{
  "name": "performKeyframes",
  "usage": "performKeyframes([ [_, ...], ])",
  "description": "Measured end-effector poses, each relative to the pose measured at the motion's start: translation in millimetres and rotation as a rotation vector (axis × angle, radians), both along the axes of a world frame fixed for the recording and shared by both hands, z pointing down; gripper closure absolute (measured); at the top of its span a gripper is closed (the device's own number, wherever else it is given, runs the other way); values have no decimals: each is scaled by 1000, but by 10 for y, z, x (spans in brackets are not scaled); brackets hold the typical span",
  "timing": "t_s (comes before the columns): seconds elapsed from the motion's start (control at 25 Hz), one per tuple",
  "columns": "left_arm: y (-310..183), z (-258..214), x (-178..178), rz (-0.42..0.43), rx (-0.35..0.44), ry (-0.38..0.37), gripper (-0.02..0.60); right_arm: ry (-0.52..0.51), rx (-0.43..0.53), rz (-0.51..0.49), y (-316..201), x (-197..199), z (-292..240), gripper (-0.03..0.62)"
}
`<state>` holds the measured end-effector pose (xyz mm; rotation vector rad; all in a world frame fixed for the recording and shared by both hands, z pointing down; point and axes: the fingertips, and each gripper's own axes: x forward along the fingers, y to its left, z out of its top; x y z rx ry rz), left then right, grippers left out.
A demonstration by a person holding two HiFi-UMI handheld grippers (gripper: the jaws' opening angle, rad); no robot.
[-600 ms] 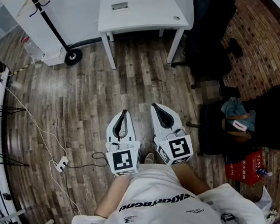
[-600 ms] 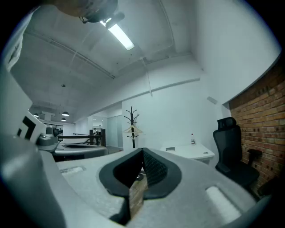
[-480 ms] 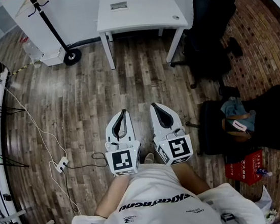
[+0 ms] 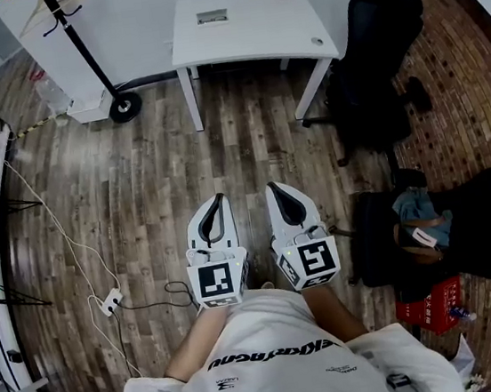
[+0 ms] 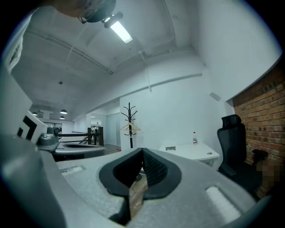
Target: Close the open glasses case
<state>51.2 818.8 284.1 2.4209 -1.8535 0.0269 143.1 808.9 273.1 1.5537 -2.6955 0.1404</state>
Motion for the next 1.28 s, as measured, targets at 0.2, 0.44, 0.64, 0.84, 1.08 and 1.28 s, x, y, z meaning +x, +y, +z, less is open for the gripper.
performKeyframes([
  [0.2,-641,-84,-268,24,6,1,583,9,22,25,-645,-242,-122,594],
  [0.44,-1302,-128,-525,51,-13,10,584,7,34,50,-1268,-539,-269,597],
  [0.64,-1639,-17,-628,77,-39,15,583,22,26,63,-1598,-732,-223,594],
  [0.84,-1987,88,-655,95,-52,32,583,30,12,75,-1977,-768,-129,594],
  [1.08,-2713,124,-678,88,-42,29,583,15,-11,72,-2693,-810,37,594],
  [1.28,-3565,94,-591,61,-44,11,583,3,-4,59,-3531,-718,9,594],
])
